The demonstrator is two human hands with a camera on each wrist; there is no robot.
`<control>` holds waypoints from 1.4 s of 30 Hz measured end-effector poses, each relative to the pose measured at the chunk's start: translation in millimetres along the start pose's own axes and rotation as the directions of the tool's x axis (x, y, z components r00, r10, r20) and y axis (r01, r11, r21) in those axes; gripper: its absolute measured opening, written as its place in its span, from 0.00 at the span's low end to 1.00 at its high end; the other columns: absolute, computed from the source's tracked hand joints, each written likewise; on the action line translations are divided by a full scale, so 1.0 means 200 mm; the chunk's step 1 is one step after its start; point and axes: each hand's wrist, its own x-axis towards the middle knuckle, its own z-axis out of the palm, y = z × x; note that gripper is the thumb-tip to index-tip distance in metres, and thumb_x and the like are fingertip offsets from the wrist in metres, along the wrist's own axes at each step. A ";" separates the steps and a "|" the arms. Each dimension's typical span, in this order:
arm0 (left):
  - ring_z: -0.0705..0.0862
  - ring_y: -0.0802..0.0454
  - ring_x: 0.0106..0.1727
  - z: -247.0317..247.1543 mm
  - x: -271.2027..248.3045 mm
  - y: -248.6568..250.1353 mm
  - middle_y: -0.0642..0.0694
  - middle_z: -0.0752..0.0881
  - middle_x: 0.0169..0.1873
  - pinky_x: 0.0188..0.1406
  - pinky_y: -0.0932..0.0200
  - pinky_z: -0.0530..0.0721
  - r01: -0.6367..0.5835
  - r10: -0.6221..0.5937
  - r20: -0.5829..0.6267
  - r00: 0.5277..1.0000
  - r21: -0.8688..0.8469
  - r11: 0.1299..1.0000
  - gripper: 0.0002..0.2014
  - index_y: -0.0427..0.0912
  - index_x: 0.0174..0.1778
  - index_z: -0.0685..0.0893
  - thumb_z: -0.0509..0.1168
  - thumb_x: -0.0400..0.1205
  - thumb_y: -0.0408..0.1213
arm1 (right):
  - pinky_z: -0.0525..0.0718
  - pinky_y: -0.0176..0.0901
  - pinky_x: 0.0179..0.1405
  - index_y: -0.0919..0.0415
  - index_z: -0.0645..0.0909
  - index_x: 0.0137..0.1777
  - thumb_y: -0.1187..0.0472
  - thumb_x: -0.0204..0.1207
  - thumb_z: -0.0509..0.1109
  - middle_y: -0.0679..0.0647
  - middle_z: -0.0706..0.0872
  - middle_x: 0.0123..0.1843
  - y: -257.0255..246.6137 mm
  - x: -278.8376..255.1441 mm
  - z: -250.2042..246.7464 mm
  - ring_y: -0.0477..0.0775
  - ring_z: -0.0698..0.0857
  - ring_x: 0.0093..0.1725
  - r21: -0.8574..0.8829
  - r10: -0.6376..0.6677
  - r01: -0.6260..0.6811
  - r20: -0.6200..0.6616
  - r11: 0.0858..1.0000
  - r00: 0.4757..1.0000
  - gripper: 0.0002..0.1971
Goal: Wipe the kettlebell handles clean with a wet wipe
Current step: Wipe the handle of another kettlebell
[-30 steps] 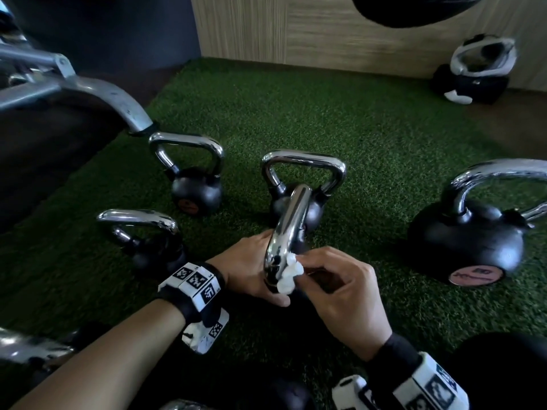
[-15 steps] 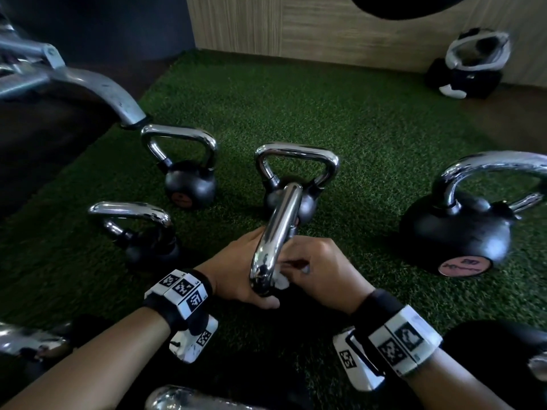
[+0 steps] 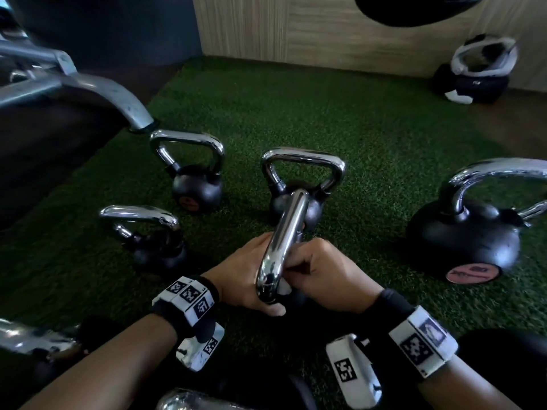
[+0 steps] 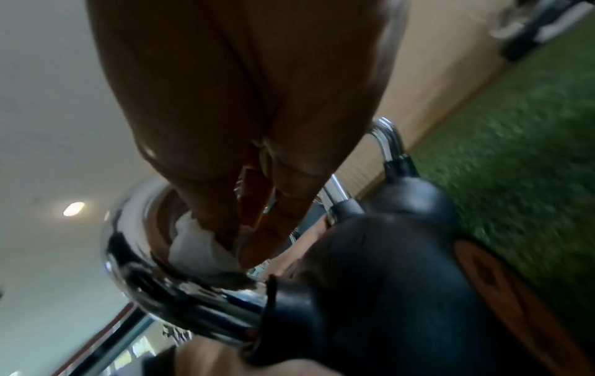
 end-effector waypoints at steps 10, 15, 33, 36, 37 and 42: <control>0.64 0.56 0.79 -0.01 -0.01 0.04 0.73 0.60 0.69 0.82 0.50 0.69 0.063 -0.064 0.099 0.993 0.018 0.998 0.41 0.80 0.67 0.65 0.73 0.56 0.66 | 0.88 0.47 0.57 0.76 0.88 0.59 0.75 0.78 0.74 0.69 0.92 0.54 0.01 -0.08 0.01 0.59 0.90 0.51 0.649 0.158 -0.216 0.147 0.729 0.976 0.11; 0.71 0.47 0.83 0.01 0.00 0.03 0.52 0.71 0.79 0.81 0.37 0.74 0.049 -0.048 0.014 0.999 -0.099 0.994 0.52 0.91 0.70 0.57 0.83 0.58 0.57 | 0.91 0.46 0.57 0.78 0.82 0.68 0.73 0.79 0.69 0.72 0.87 0.62 0.03 -0.03 0.03 0.60 0.90 0.53 0.931 0.393 -0.287 0.183 0.224 0.901 0.18; 0.75 0.49 0.77 0.02 -0.03 0.06 0.58 0.74 0.71 0.79 0.54 0.73 0.044 -0.048 -0.050 0.998 -0.085 0.995 0.51 0.94 0.64 0.52 0.79 0.55 0.60 | 0.90 0.39 0.30 0.66 0.76 0.44 0.85 0.77 0.65 0.57 0.81 0.30 -0.03 0.11 0.04 0.50 0.89 0.28 0.957 0.619 0.062 -0.232 0.283 0.750 0.13; 0.72 0.57 0.75 0.01 -0.03 0.07 0.68 0.69 0.67 0.75 0.74 0.67 0.067 -0.068 -0.022 0.997 -0.057 0.996 0.44 0.75 0.65 0.62 0.76 0.54 0.62 | 0.92 0.41 0.33 0.67 0.80 0.47 0.85 0.74 0.70 0.62 0.85 0.37 -0.06 0.12 0.04 0.53 0.90 0.32 0.898 0.619 0.059 -0.348 0.437 0.704 0.13; 0.71 0.60 0.73 0.01 -0.03 0.07 0.71 0.68 0.65 0.72 0.81 0.64 0.064 -0.065 -0.024 0.998 -0.056 0.996 0.42 0.72 0.63 0.63 0.75 0.54 0.62 | 0.92 0.42 0.34 0.68 0.81 0.48 0.85 0.73 0.72 0.63 0.87 0.38 -0.06 0.14 0.03 0.54 0.90 0.31 0.870 0.620 0.059 -0.395 0.490 0.678 0.13; 0.67 0.58 0.78 0.02 -0.03 0.04 0.72 0.64 0.69 0.74 0.84 0.58 -0.003 0.000 -0.043 0.999 -0.058 0.998 0.44 0.71 0.67 0.62 0.76 0.57 0.62 | 0.90 0.39 0.32 0.69 0.84 0.47 0.83 0.71 0.76 0.60 0.92 0.37 -0.08 0.17 0.01 0.54 0.92 0.32 0.754 0.612 0.014 -0.544 0.657 0.574 0.11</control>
